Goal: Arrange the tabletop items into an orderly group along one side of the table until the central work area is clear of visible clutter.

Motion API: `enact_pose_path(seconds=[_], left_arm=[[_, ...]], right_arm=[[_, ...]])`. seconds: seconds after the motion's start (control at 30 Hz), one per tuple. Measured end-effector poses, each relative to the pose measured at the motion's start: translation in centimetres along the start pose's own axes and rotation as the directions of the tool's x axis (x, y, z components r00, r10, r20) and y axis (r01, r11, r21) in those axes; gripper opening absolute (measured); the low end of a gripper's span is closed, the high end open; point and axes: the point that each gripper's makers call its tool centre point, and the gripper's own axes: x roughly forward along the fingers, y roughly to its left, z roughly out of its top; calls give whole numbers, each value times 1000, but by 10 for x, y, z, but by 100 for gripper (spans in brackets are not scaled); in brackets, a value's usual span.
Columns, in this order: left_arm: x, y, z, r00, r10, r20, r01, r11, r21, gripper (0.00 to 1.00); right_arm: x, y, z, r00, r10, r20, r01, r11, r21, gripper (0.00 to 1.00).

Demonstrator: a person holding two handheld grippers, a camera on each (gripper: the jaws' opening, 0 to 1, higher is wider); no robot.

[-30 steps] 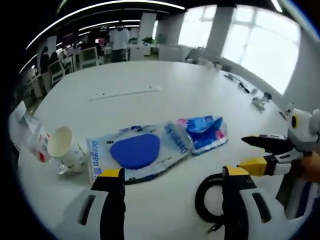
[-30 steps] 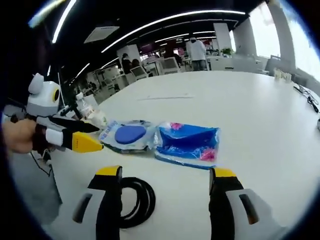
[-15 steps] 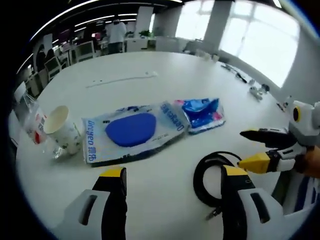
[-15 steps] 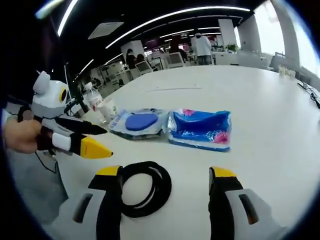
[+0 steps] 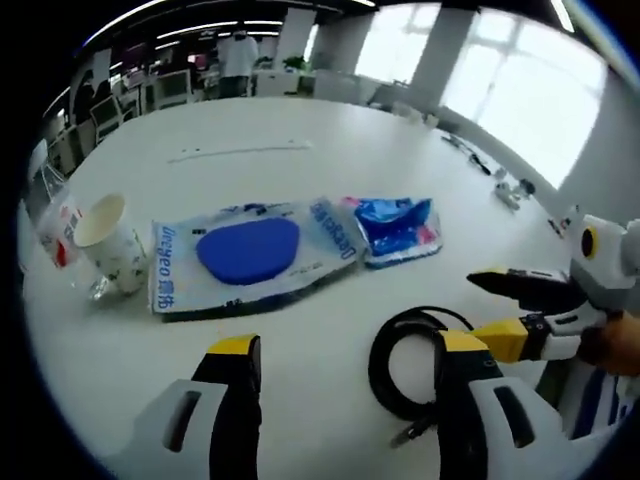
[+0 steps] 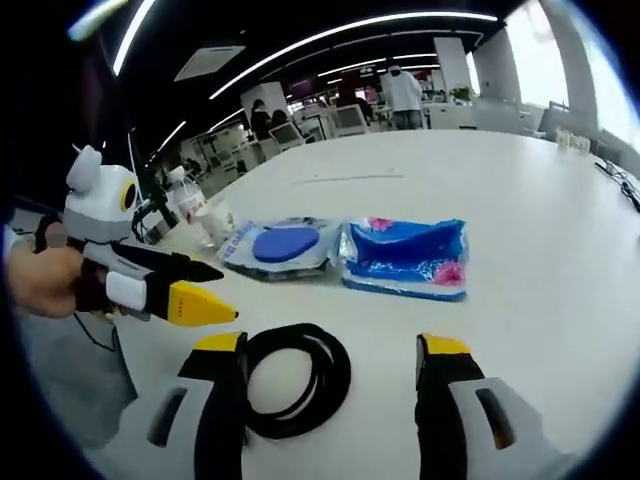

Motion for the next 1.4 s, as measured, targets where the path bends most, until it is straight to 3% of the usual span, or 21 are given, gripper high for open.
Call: enact_pose_path(seconds=[0.3,0.53,0.63,0.73,0.87,1.07,1.2,1.4], left_arm=[[6,0,-26,999,2,-51,-2,1000,11,62],[8,-5,-27,998,-6,-54,6,1000,-6,60],[10,-6,-28,998,-10,-63,9,1000,-11,54],[14,-8,-31,997,-9,-78,10,1000,7,51],[18,-14,-31,997,-35,-65,33,999,-30,51],[21,-21,-42,993,-54,-105,51,998,-29,38],[20,-23,-42,993,-55,-104,53,998,-19,33],[24,-29,-50,989,-75,-129,71,997,-31,9]], right_arm=[[2,10,-17,1000,9,-29,-10,1000,-20,61],[5,3,-17,1000,2,-28,-3,999,-41,53],[6,4,-16,1000,13,-16,-13,999,-35,50],[6,3,-22,999,5,-35,-7,999,-33,44],[5,3,-24,1000,16,-9,-17,1000,-10,30],[6,3,-40,998,12,-57,-13,1000,-14,26],[6,0,-42,998,18,-54,-18,1000,7,22],[8,-1,-41,998,16,-55,-16,1000,6,16]])
